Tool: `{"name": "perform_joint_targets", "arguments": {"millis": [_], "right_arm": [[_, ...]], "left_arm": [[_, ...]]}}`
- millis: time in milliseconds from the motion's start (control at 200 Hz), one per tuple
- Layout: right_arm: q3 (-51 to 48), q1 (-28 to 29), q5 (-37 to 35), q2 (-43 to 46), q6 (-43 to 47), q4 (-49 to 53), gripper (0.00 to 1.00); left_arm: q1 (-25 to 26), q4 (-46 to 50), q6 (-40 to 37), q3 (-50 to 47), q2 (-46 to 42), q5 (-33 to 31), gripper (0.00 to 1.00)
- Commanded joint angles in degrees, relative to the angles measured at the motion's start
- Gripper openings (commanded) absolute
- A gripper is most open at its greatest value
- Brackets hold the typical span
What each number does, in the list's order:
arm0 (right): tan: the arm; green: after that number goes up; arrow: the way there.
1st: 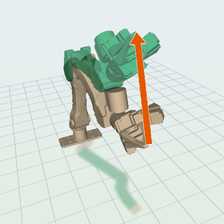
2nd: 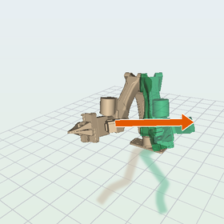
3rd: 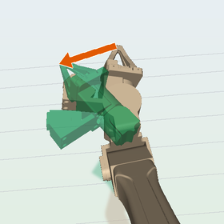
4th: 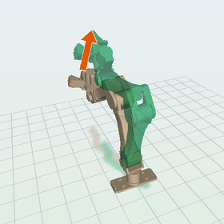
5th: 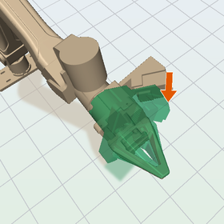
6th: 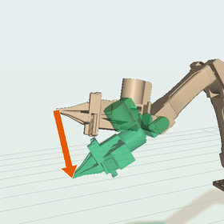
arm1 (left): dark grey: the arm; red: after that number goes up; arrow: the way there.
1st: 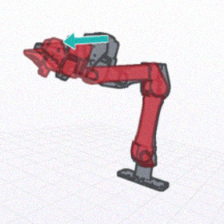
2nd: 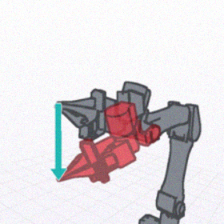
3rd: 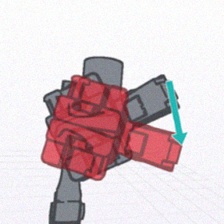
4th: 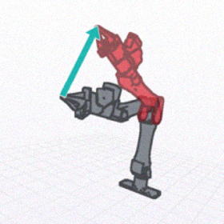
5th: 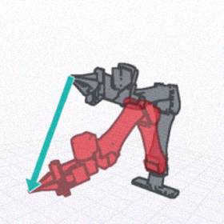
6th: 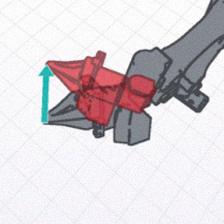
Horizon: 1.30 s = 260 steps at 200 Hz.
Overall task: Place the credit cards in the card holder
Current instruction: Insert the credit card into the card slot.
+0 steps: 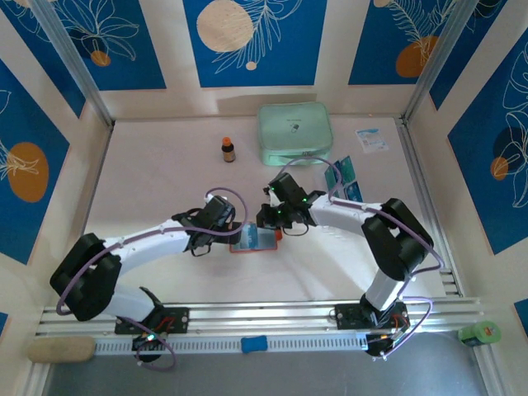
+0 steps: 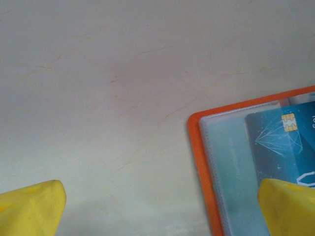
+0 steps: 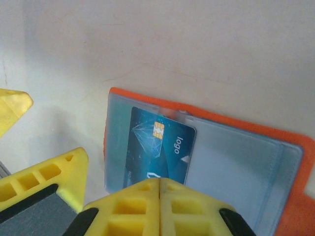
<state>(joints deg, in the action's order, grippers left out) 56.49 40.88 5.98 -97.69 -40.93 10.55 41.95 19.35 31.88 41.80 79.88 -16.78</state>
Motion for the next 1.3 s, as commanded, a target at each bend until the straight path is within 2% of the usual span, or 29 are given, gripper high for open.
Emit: {"name": "perform_joint_targets", "arguments": {"millis": [0,345,840,1295], "right_arm": [[2.7,1.0,-0.3,-2.7,2.3,3.6,0.05],[5.9,2.9,-1.8,-7.4,4.0,6.0,0.0],[10.5,6.4,-1.7,-13.0,3.5,7.6,0.0],[7.5,4.4,-2.7,-3.9,1.7,9.0,0.0]], "left_arm": [[-1.0,1.4,1.6,-1.8,0.0,-1.3,1.0],[-1.7,-0.6,2.6,-5.0,2.3,-1.4,1.0],[-1.7,-2.6,2.9,-6.4,4.6,-0.9,1.0],[-1.9,0.1,3.8,-5.2,0.2,-1.4,1.0]]}}
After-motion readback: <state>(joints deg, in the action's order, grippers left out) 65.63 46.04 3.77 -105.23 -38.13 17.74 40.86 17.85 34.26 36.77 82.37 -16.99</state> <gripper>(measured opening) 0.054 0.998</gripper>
